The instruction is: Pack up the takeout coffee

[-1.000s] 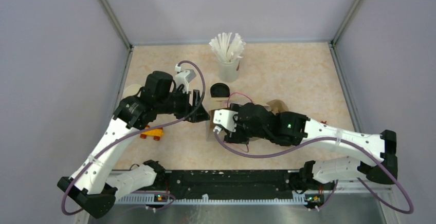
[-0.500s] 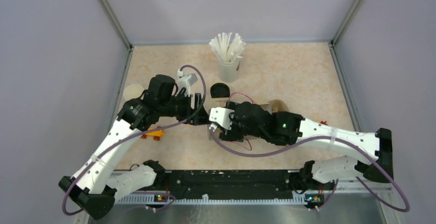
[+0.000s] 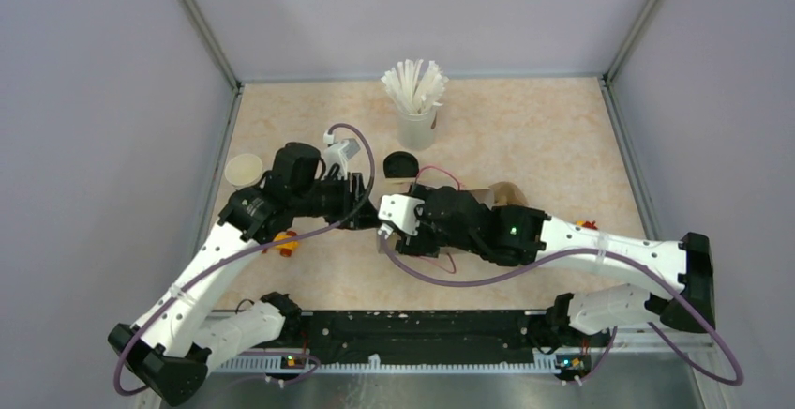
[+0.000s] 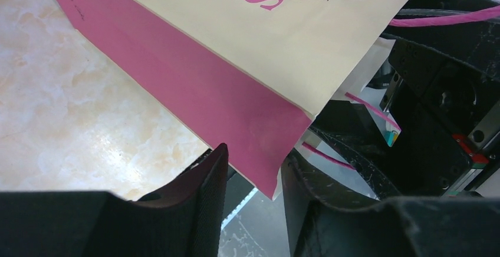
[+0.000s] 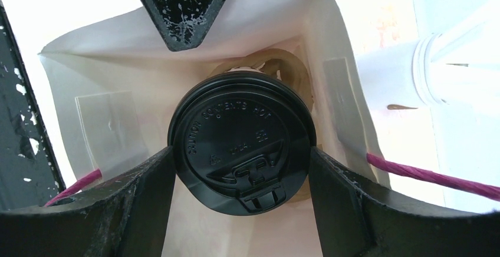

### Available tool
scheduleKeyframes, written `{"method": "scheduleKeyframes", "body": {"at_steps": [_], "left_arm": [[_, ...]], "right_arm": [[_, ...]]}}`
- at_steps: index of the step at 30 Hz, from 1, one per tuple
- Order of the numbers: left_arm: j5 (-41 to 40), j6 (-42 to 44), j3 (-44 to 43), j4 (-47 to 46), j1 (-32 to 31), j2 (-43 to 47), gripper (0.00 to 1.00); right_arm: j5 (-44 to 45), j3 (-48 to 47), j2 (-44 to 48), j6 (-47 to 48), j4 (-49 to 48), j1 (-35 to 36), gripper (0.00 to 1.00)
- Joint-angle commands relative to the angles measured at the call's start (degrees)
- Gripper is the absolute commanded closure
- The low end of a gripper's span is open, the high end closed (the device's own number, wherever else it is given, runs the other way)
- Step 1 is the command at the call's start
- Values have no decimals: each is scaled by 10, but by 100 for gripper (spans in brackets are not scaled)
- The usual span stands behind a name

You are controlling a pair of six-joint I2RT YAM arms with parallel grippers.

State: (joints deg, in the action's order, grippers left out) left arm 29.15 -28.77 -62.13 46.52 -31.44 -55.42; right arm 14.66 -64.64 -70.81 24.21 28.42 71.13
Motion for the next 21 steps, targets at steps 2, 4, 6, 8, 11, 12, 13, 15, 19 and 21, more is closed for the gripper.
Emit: {"method": "scheduleKeyframes", "body": {"at_steps": [2,4,6,8,11,12,13,15,19,21], "left_arm": [[11,-5,13,-53,-1,0,71],[17,-4,10,-57,-1,-2,84],[25,-4,9,-62,-1,-3,92],[33,-2,9,-65,-1,-6,97],[37,-1,6,-65,-1,-9,98],[41,-1,5,-65,-1,-10,98],[45,-1,5,-66,-2,-11,99],[48,1,7,-67,-1,-10,100],[47,14,2,-55,-2,-15,100],[49,14,1,-54,-1,-16,100]], "right_arm": [[-5,13,18,-4,-31,5,33],[-11,26,29,5,-42,5,33],[-16,39,36,22,-57,4,33],[-21,44,36,39,-66,4,33],[-21,44,29,63,-71,4,33],[-17,45,26,72,-74,3,33],[-14,47,24,79,-77,3,33],[-16,50,22,90,-90,-1,33],[-39,57,15,107,-108,-19,33],[-45,58,8,118,-109,-24,33]]}}
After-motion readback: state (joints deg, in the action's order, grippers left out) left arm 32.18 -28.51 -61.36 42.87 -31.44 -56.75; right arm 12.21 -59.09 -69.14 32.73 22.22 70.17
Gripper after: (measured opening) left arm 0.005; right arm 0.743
